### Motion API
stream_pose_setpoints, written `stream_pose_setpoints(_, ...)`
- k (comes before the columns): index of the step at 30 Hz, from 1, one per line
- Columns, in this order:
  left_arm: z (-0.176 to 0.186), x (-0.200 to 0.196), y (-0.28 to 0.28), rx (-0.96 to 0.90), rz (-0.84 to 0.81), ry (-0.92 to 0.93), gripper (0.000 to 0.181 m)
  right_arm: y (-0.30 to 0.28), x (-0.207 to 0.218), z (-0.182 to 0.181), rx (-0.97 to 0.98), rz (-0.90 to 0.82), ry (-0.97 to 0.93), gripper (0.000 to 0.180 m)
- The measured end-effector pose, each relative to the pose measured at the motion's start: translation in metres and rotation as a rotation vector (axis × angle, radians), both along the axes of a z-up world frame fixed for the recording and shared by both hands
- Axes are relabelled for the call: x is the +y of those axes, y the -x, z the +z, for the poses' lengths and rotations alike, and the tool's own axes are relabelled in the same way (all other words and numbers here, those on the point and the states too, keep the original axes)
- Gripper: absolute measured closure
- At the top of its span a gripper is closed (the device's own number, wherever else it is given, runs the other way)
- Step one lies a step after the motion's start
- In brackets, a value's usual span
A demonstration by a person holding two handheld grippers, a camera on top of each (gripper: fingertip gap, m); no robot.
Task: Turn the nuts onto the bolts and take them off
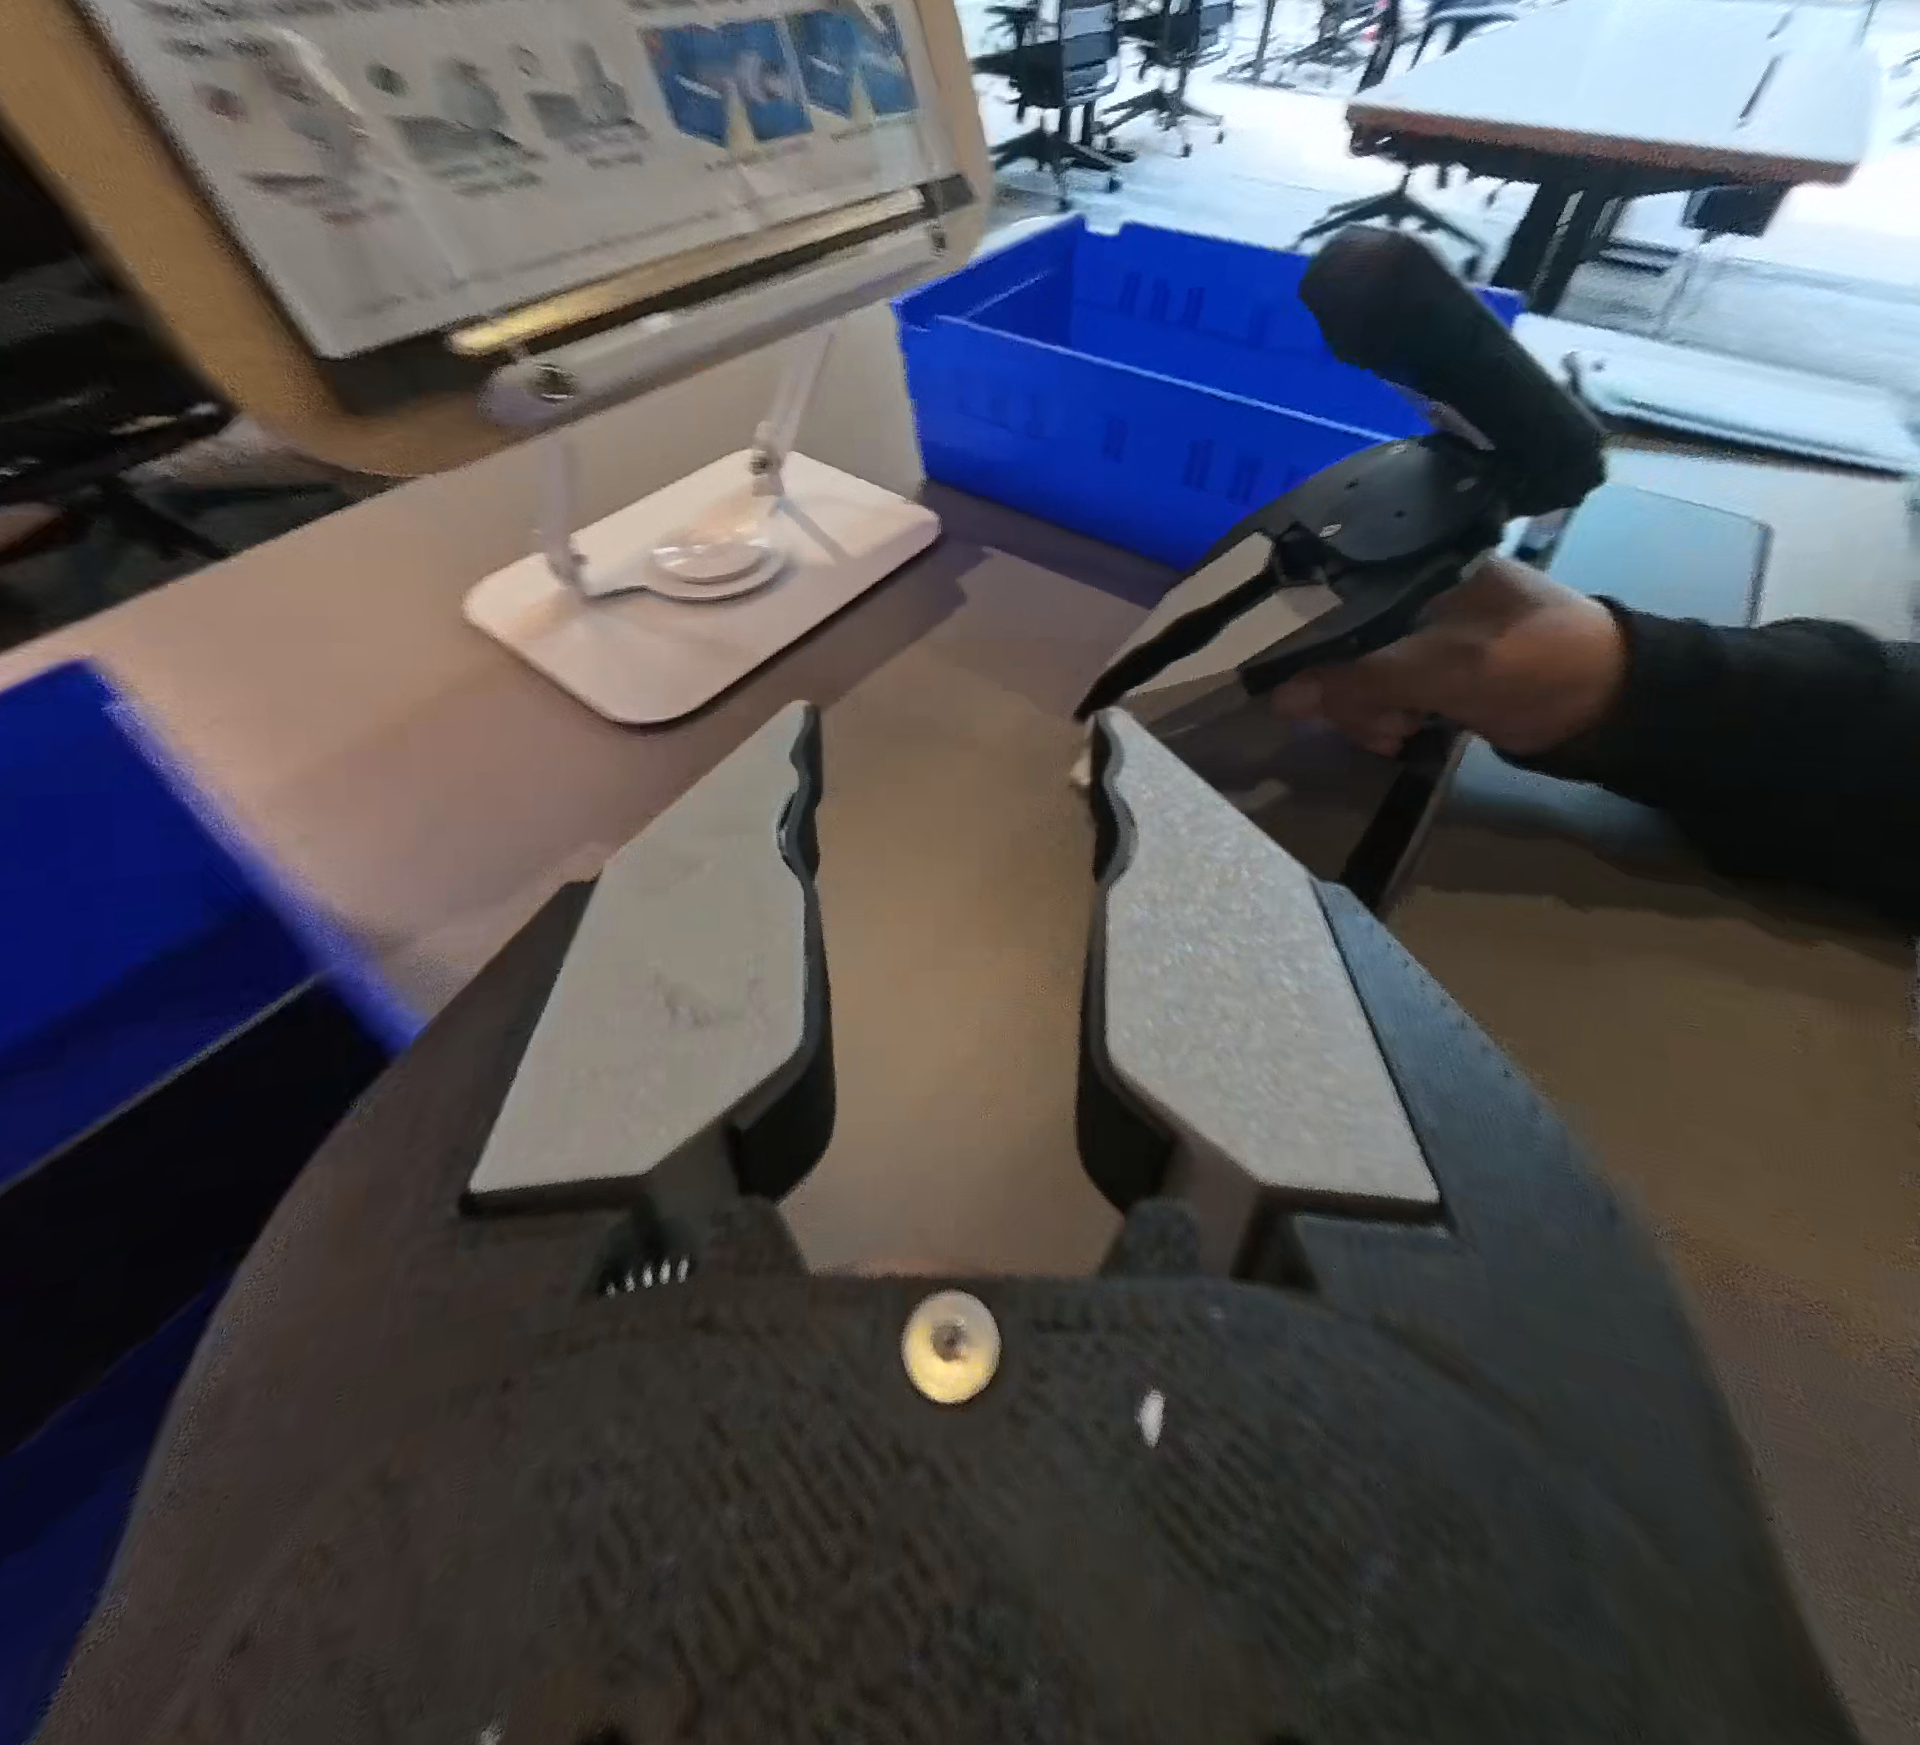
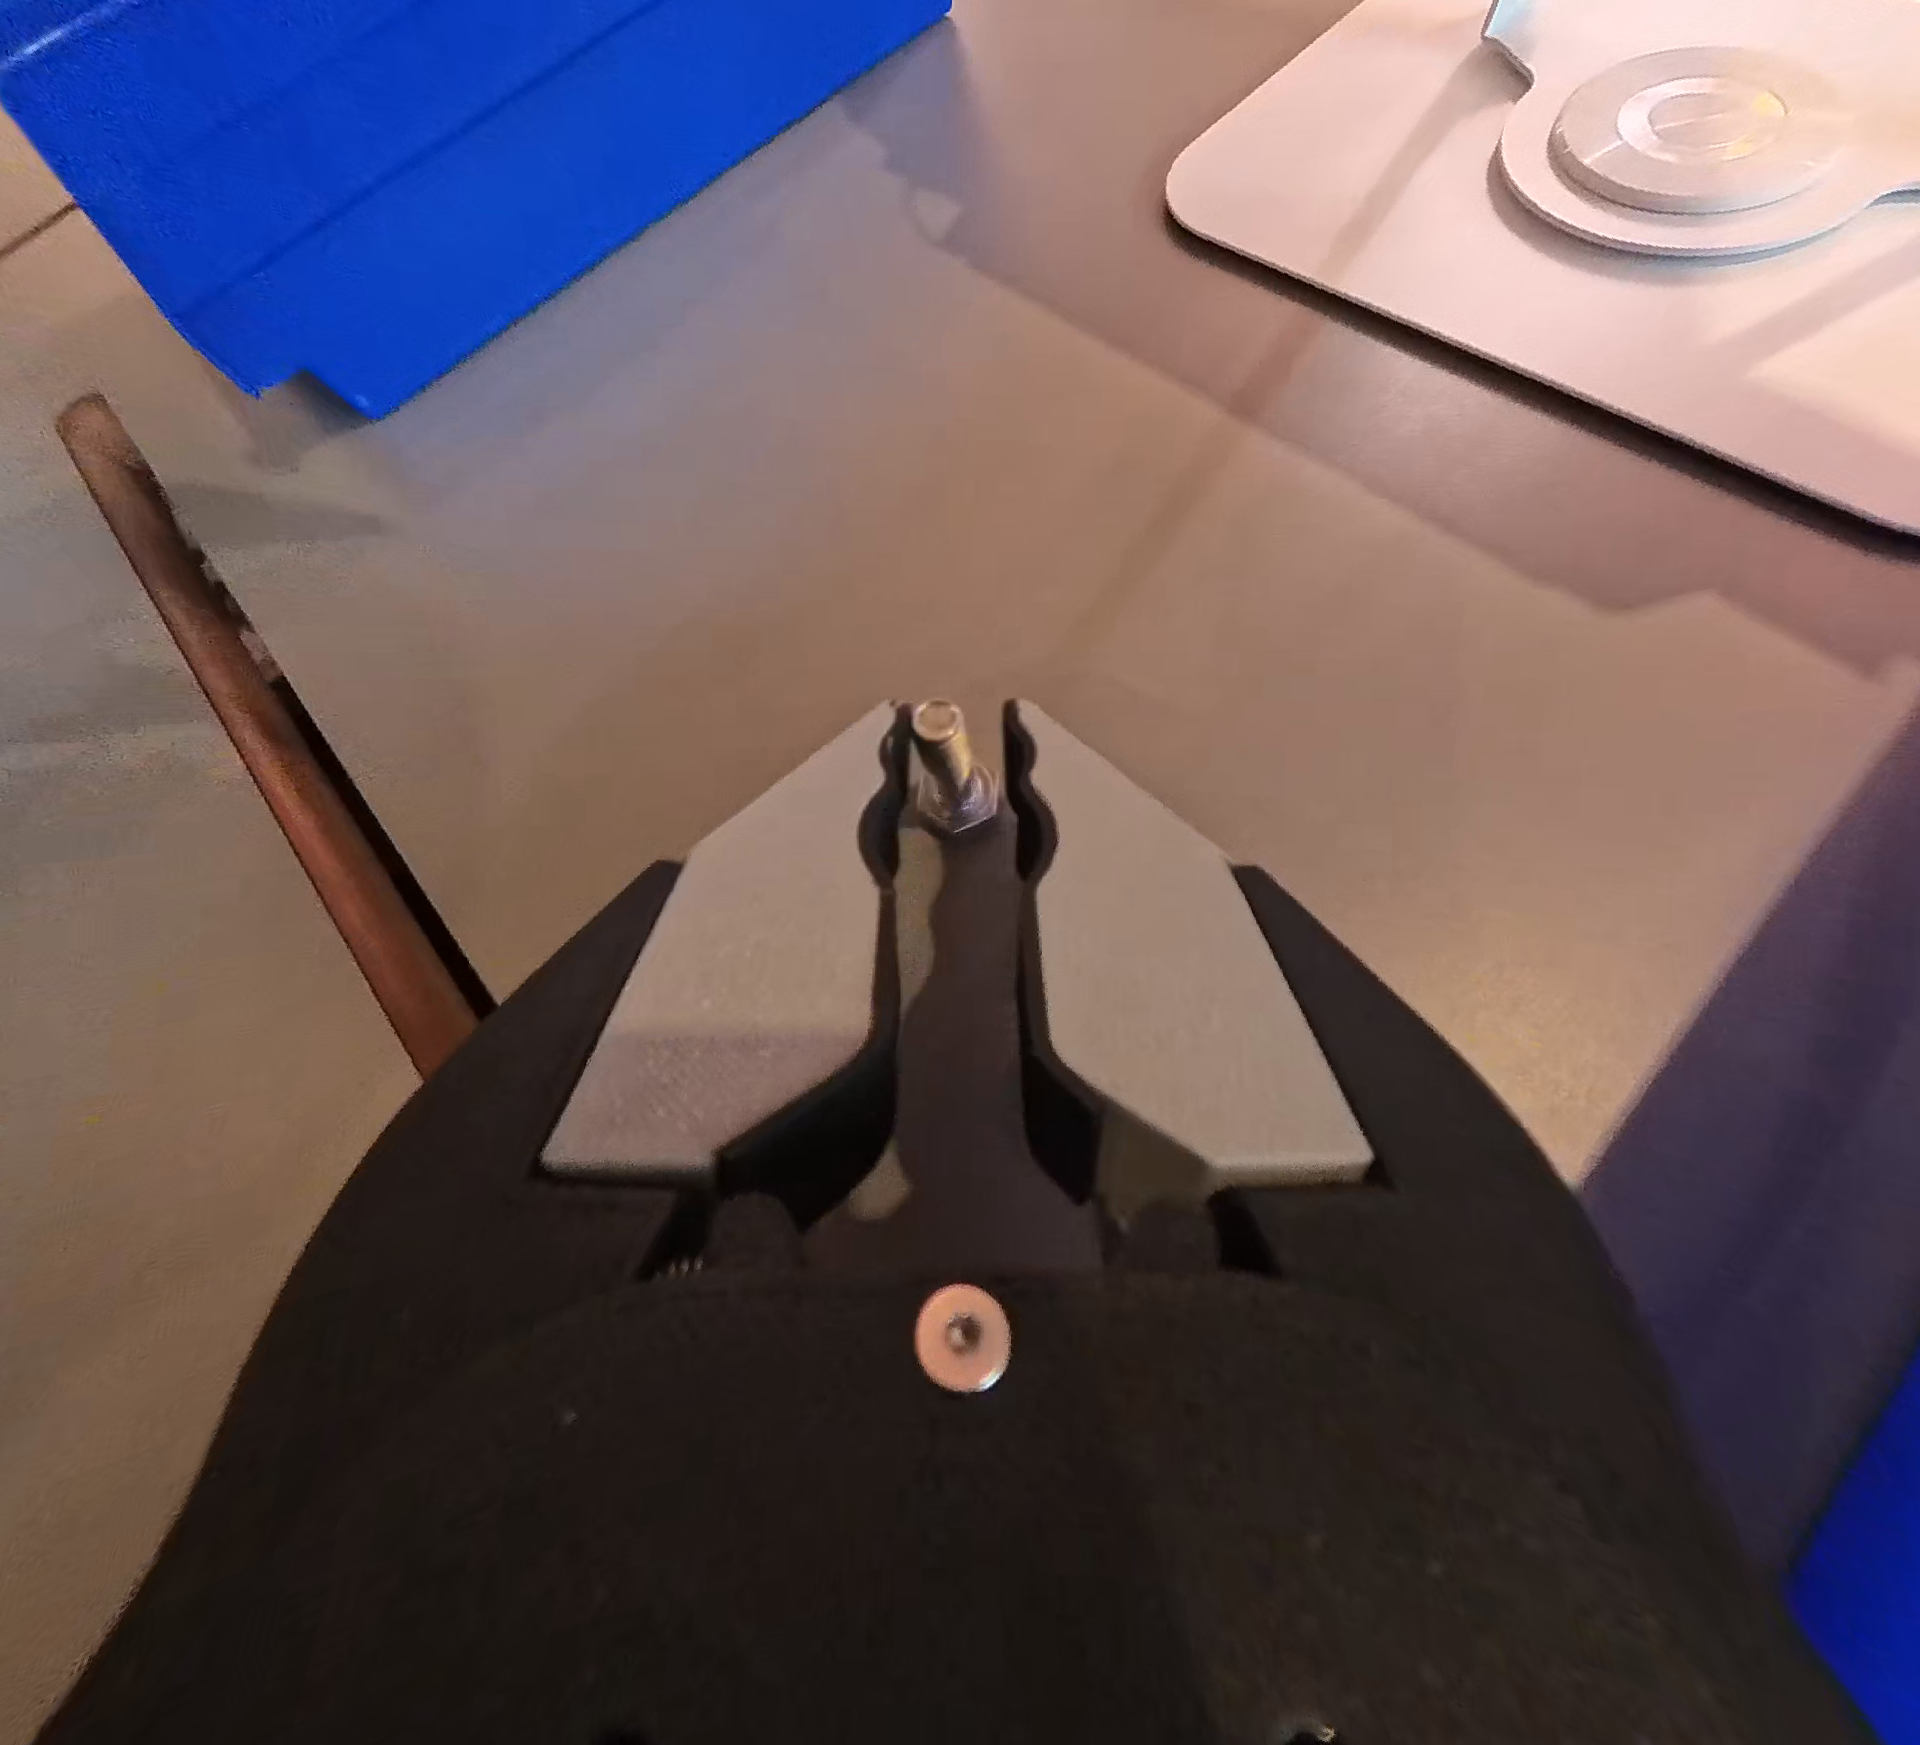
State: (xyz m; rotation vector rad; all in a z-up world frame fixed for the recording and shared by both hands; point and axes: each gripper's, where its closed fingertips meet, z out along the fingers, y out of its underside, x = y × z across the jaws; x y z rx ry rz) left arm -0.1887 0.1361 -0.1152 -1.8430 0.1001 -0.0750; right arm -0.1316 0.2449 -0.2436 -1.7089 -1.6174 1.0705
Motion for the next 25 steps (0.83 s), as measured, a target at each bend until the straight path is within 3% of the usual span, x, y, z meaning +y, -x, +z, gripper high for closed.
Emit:
stream_pose_setpoints(6,0.019,-0.071,0.096,0.116,0.229,0.163,0.133,0.0,-0.002,0.009,0.04,0.005,-0.008,0.156)
stream_pose_setpoints(15,-0.084,-0.119,0.173,0.048,0.29,0.698,0.134,-0.002,0.001,0.027,0.116,-0.02,-0.024,0.155)
stream_pose_setpoints(22,-0.14,-0.133,0.181,0.066,0.252,1.013,0.134,-0.004,0.002,0.035,0.148,-0.025,-0.02,0.155)
stream_pose_setpoints(25,-0.142,-0.124,0.181,0.034,0.243,1.023,0.134,-0.005,0.001,0.038,0.158,-0.022,-0.024,0.155)
